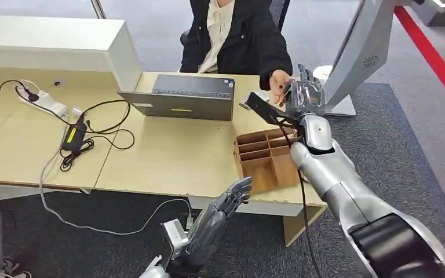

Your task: Pass the card to the sensor for recognition and then transmit it.

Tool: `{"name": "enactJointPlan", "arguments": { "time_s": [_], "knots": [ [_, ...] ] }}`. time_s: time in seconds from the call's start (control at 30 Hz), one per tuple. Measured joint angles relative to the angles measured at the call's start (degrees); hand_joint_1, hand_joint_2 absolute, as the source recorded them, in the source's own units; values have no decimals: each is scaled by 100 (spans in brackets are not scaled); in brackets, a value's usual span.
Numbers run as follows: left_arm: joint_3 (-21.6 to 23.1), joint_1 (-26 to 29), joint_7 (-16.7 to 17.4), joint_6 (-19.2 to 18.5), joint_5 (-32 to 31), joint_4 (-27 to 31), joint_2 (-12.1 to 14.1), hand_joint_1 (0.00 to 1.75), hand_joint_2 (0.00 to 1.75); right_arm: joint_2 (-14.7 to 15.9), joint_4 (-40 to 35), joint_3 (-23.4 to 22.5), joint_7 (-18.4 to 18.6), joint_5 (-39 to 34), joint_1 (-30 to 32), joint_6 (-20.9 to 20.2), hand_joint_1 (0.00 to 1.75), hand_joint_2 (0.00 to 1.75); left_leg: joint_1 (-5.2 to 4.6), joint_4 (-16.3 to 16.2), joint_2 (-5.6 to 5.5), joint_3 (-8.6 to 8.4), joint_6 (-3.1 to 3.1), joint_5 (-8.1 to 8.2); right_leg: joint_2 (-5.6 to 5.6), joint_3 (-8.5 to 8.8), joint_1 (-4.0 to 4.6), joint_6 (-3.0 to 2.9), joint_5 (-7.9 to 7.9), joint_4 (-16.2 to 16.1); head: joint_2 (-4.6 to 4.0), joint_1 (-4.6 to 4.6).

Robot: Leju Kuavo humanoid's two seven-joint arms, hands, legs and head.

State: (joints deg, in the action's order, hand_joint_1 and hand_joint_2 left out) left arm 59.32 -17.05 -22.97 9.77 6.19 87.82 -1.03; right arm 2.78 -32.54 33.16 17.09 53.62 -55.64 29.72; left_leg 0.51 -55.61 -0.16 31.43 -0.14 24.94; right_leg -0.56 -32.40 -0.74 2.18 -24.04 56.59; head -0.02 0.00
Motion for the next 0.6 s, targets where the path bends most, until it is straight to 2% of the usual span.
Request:
{"name": "enactJointPlan", "arguments": {
  "time_s": [0.07,0.1,0.13,0.17,0.2,0.23,0.6],
  "knots": [
    [13,5,4,0,-2,-26,-22,0,0,-7,94,9,46,41,-8,-37,175,175,0,0,0,0,0,0,-1,0,0,0,0,0,0,0],
    [22,6,4,0,-2,-35,-31,0,0,-7,129,15,72,46,-8,-57,152,175,0,0,0,0,0,0,-1,0,0,0,0,0,0,-2],
    [22,5,4,-9,-2,-46,-37,0,0,-7,168,28,100,54,-11,-79,152,175,0,0,0,0,0,0,-1,0,0,0,0,0,0,0],
    [22,5,4,-18,-2,-52,-41,0,0,-7,199,33,116,57,-14,-94,86,175,0,0,0,0,0,0,-1,0,0,0,0,0,0,-2],
    [22,5,4,-20,-2,-68,-52,0,0,-4,232,35,138,59,-15,-101,5,175,0,0,0,0,0,0,-1,0,0,0,0,0,0,-2],
    [22,5,4,-26,-2,-79,-66,0,0,-2,262,35,155,59,-20,-114,0,175,0,-1,0,0,0,0,-1,0,0,0,0,0,0,0],
    [24,-4,-68,-105,59,-269,-114,0,0,66,560,85,302,133,-74,-138,0,175,0,0,1,0,0,-1,1,-2,0,-1,2,0,0,0]
  ]
}}
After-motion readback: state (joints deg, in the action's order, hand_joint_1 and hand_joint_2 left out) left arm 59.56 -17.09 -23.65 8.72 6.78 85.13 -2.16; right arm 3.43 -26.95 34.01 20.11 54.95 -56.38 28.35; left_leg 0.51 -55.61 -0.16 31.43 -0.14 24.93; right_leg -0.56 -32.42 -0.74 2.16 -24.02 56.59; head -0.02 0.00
